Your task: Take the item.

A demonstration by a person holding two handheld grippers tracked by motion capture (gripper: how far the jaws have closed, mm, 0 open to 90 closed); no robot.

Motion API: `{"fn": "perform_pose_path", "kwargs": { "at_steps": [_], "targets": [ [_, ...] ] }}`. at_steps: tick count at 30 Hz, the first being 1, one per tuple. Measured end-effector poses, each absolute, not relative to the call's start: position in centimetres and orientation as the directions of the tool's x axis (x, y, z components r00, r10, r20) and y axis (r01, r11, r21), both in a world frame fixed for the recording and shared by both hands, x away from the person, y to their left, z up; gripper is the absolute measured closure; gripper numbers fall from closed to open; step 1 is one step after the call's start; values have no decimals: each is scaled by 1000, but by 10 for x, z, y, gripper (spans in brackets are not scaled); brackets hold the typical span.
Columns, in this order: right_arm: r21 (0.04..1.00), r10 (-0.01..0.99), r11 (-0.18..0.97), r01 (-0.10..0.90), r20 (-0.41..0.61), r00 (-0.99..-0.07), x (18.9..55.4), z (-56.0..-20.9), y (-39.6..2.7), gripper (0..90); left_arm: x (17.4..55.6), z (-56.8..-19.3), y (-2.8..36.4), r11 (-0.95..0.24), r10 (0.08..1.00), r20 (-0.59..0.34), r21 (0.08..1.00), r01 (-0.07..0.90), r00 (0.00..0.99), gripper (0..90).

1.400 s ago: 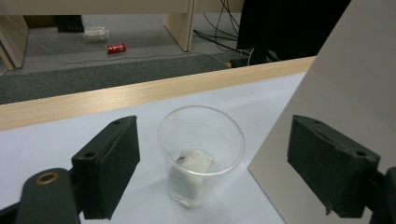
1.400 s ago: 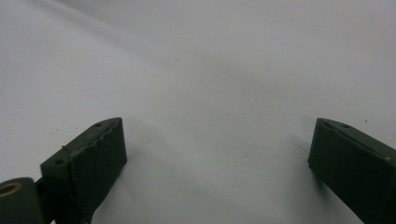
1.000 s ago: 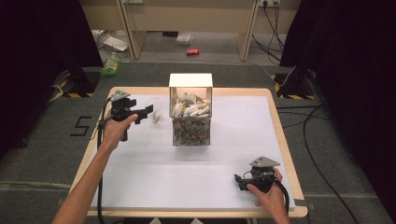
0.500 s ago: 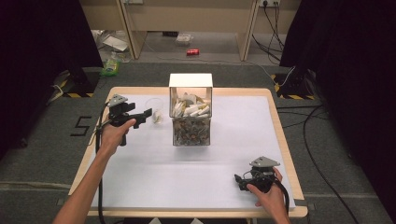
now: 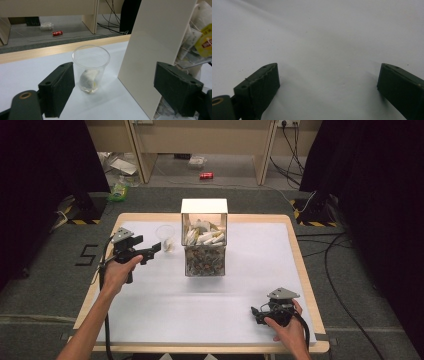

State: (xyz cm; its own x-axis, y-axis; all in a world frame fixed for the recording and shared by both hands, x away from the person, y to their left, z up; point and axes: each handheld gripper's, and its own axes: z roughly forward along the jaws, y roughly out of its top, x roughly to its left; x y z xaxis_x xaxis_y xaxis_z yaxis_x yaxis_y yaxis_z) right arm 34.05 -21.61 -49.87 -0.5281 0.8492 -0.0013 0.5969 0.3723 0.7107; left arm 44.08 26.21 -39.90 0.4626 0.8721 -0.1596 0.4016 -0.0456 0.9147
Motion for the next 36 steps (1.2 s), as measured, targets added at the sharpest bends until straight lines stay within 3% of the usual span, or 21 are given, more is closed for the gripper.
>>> {"fn": "perform_pose_path", "kwargs": {
  "at_steps": [36],
  "targets": [
    [710, 849, 374, 596, -3, -529, 340, -499, -216, 48, 385, -429, 264, -40, 860, -153, 931, 364, 487, 165]
  ]
}}
